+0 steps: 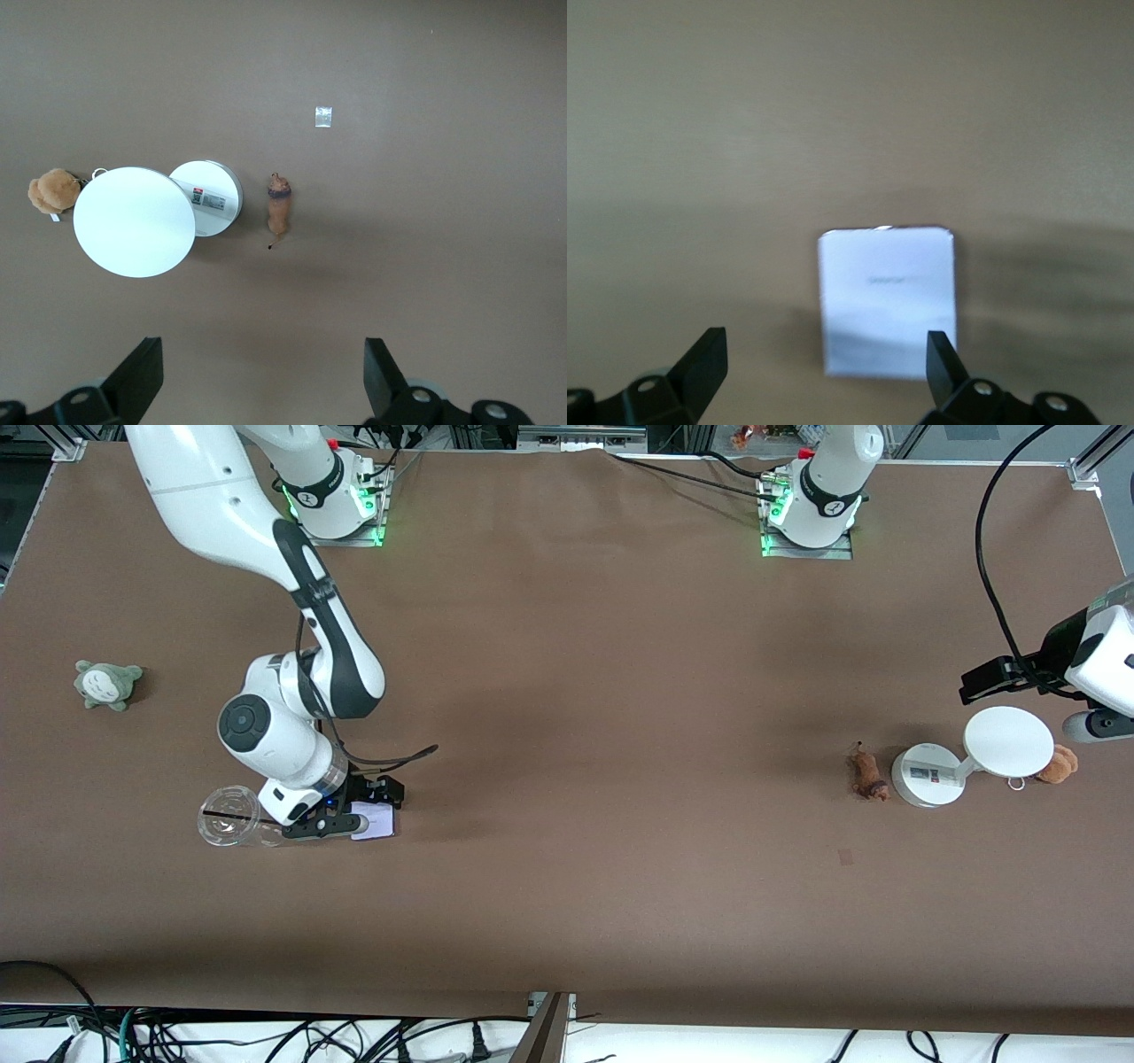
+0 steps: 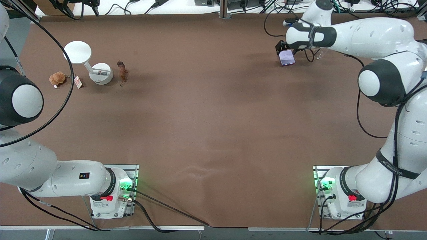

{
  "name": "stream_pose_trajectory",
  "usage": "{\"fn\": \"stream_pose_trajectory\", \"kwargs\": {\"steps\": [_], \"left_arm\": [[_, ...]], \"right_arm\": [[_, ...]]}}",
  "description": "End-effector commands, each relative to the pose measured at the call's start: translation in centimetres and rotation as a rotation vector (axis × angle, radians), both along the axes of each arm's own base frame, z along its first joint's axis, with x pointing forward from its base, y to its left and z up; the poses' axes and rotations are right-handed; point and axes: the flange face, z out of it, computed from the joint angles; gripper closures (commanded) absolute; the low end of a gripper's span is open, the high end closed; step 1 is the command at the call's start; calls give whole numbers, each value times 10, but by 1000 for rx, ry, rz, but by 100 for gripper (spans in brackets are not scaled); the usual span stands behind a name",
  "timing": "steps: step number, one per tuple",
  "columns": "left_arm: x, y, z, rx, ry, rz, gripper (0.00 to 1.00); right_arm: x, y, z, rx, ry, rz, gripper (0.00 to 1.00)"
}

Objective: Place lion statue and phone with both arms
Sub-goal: 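Open the right gripper to release the phone and lift away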

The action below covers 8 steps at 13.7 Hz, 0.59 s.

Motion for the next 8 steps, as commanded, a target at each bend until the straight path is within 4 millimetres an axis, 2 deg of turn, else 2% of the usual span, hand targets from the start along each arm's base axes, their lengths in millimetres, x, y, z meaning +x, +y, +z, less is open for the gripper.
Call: {"fn": "stream_pose_trajectory", "kwargs": {"steps": [1,2,4,6,8], "left_arm": [[-3,0,4,13,2,-6,0],[-3,0,4,13,2,-6,0],[-3,0,4,12,2,-6,0],[-3,0,4,12,2,-6,0],[-3,0,4,12,2,-6,0]], "right_arm": [[-19,-1,84,38,61,-20,1],[-26,-4,114,38,81,-27,1],[-42,-23,173,-2,98,-31,1],[-67,-35,230,-36,117,-28,1],[-90,-44,276,-40,117,-45,0]]}}
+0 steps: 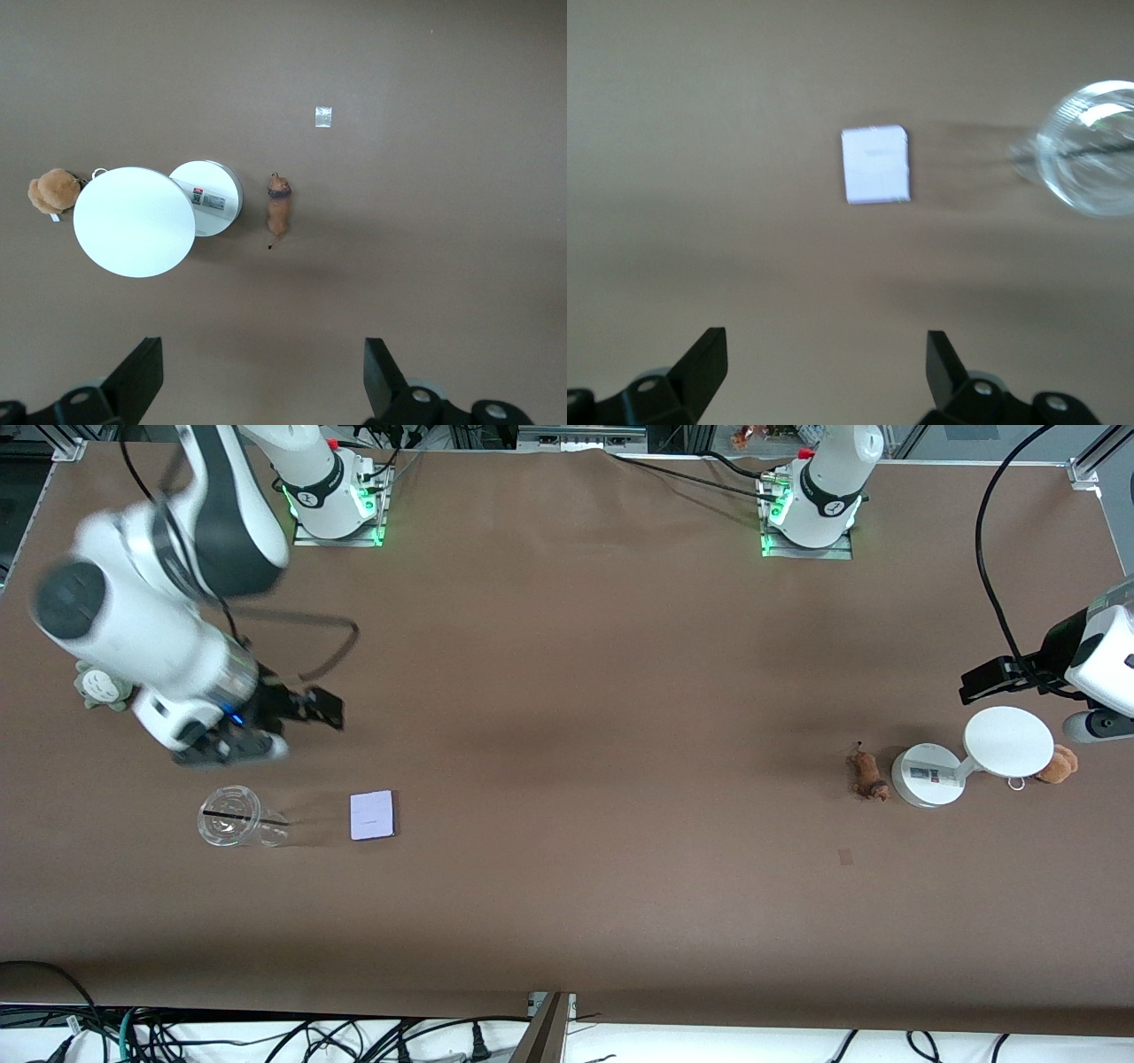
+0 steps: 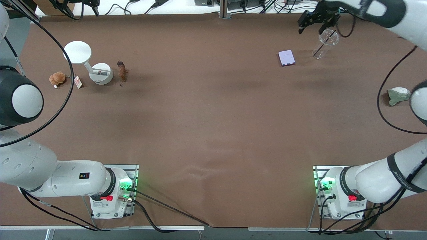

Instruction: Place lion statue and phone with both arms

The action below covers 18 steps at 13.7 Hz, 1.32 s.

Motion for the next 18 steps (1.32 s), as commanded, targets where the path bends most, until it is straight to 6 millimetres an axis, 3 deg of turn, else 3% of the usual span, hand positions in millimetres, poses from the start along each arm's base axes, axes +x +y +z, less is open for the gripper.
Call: {"fn": "stream_pose_trajectory", "kwargs": {"steps": [1,3,9,14,18], "left_arm": [[-3,0,4,12,2,-5,0],[-3,0,4,12,2,-5,0],[-3,0,4,12,2,-5,0],[-3,0,4,12,2,-6,0],[-3,-1,4,12,2,-8,0]], "right_arm": [[-37,-7,51,-17,7,-40,0],[-47,-11,72,-83,17,-45,0],[-29,-25,129,-108,-76,-56,0],[-27,-16,124,-112,-62,-46,0],[-27,-20,122,-118,-52,-46,0]]}}
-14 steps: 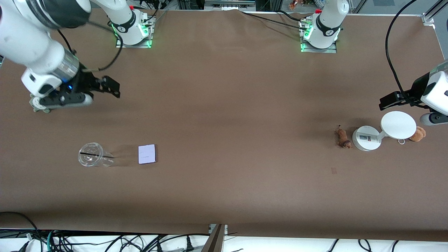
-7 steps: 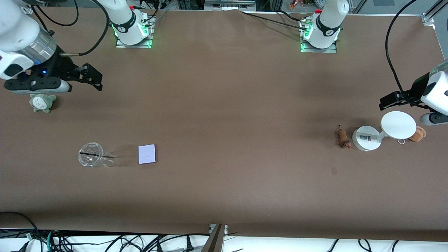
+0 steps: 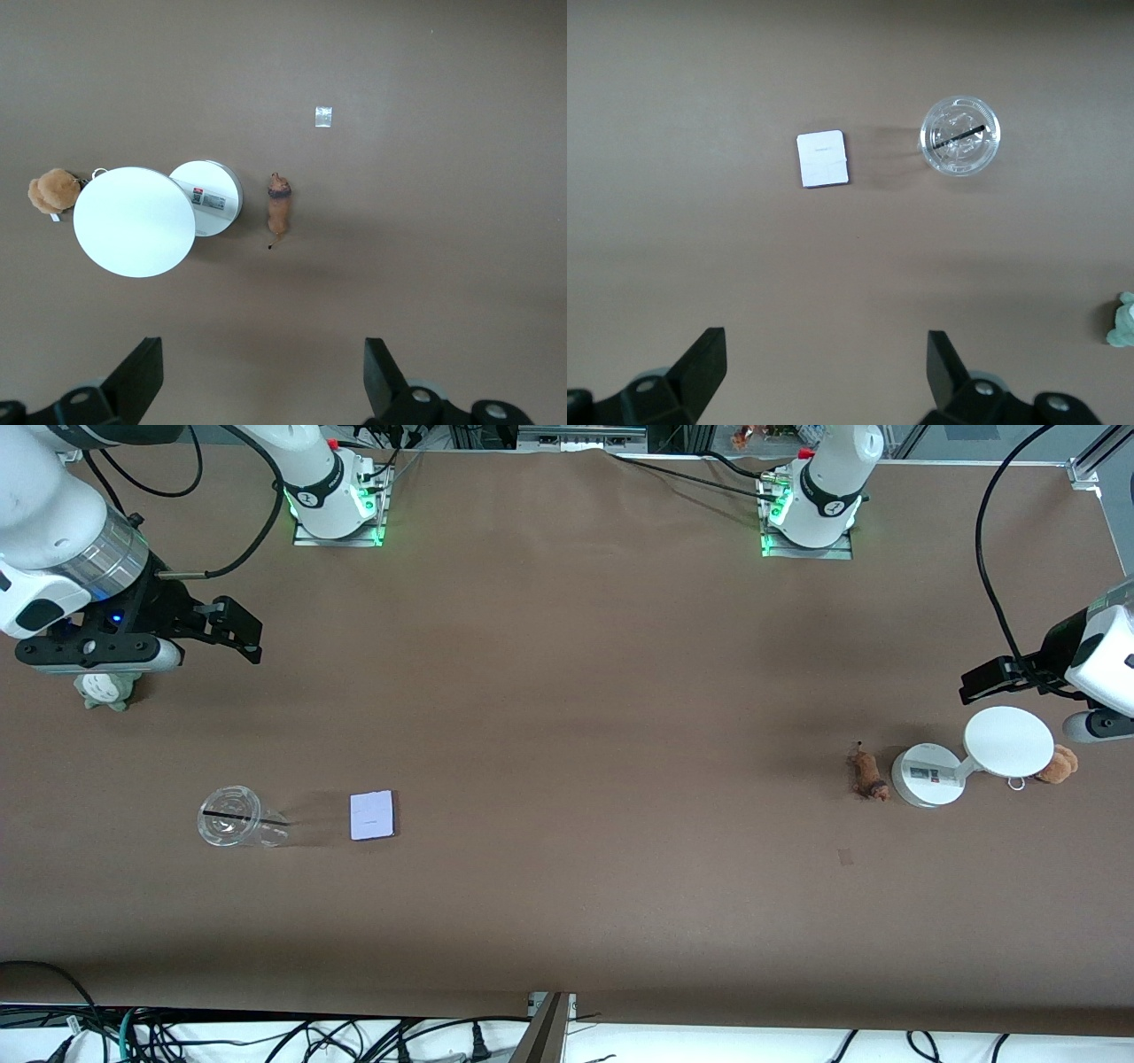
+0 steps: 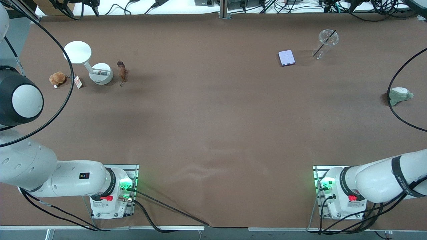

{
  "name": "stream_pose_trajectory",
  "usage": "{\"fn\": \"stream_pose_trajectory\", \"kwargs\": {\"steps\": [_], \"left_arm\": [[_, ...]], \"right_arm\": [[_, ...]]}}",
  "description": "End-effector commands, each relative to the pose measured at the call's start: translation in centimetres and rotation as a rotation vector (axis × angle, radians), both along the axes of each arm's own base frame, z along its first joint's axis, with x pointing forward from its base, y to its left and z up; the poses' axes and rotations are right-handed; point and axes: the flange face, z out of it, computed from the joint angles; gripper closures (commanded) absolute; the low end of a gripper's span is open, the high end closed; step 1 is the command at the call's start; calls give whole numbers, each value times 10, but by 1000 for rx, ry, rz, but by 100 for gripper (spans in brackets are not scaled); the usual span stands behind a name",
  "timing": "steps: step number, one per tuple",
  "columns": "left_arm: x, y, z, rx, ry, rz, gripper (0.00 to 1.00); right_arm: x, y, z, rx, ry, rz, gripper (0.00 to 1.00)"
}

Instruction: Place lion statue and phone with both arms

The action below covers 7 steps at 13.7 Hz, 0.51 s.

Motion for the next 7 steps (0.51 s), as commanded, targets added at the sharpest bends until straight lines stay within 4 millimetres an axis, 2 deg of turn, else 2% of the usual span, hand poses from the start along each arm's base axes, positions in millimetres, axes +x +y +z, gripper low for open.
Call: {"fn": "stream_pose_trajectory", "kwargs": {"steps": [1,7], "left_arm": [[-3,-1,3,12,3,-8,0],[-2,2,1,11,6,-3,0]], "right_arm": [[0,0,7,-18,13,-5,0],[-1,-5,5,-20,31,-9,0]]}}
